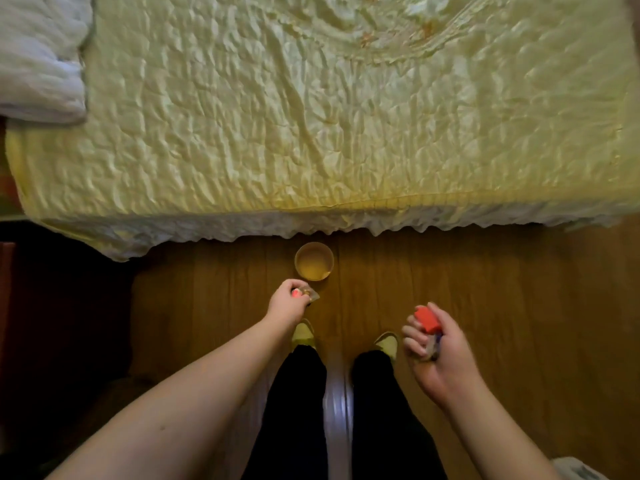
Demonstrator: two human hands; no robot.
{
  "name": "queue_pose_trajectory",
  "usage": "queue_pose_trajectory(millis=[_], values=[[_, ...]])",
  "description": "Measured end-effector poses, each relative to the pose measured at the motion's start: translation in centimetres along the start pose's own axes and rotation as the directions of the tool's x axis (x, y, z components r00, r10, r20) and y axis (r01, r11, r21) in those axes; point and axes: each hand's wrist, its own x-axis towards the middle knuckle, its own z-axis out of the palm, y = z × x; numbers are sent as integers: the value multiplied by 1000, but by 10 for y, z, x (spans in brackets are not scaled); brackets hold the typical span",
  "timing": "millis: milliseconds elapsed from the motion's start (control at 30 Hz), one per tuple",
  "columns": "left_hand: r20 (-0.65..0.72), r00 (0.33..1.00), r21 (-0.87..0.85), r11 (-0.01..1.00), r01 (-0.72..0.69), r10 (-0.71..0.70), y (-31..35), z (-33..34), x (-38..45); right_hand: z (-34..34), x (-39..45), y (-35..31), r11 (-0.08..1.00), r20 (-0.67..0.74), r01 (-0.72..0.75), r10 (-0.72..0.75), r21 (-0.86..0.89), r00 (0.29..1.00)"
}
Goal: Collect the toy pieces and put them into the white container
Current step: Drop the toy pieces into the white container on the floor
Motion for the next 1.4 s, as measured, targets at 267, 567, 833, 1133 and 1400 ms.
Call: queue_pose_trajectory(millis=[267,567,833,1133,1400], values=[[-97,978,-63,982,177,-183,-47,51,142,-32,117,-23,998,39,-13,11,64,999],[-106,948,-112,951,289,-301,-84,72,259,-68,218,-7,988,-6,-4,5,155,1000],[30,910,-459,803,380,-414,-82,68,282,-73,229,7,975,-6,-25,27,221,1000],[63,943,-464,827,317,-327,-63,45,222,-36,196,-2,991,-54,-16,24,132,998],[15,973,-136,963,231,-231,-35,21,154,-1,143,-8,998,-23,16,-14,66,1000]])
